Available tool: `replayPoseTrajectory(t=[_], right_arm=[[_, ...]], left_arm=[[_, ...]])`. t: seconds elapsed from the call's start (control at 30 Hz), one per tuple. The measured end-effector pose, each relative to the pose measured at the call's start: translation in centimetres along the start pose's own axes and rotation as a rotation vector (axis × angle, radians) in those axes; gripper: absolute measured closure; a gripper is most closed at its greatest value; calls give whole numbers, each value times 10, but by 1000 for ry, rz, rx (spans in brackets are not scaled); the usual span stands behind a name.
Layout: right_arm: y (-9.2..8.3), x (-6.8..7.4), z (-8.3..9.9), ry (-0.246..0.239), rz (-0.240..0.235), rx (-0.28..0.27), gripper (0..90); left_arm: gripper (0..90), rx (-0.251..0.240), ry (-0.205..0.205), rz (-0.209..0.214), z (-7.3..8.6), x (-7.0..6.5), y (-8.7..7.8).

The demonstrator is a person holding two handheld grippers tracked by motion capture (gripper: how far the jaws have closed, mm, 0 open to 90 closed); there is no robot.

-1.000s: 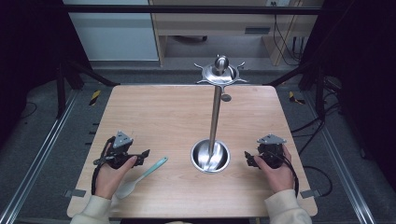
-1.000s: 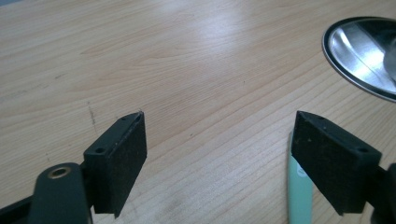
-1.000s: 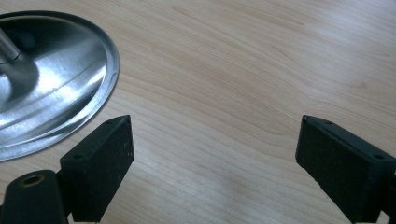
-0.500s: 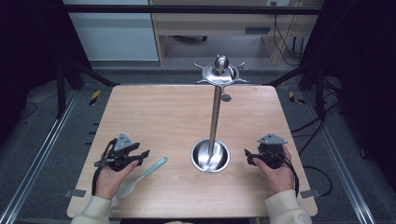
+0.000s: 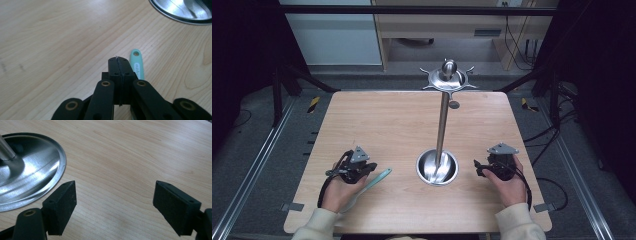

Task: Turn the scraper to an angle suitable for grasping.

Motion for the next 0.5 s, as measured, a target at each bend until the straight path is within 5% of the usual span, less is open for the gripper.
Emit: replayPoseTrajectory(t=[0.5], right_arm=[[1, 1, 1, -1, -6, 8, 198]], left_arm=[[900, 72, 22, 46, 7, -10, 15]])
Point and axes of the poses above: each handheld gripper's, and its own axes: y roughly forward along the jaws, z roughly out of its underside, x roughly to its left, the point moved 9 cm from there along y, roughly forward along the jaws, and after that the axes turned 8 degrees about y, right-handed, at the moved point
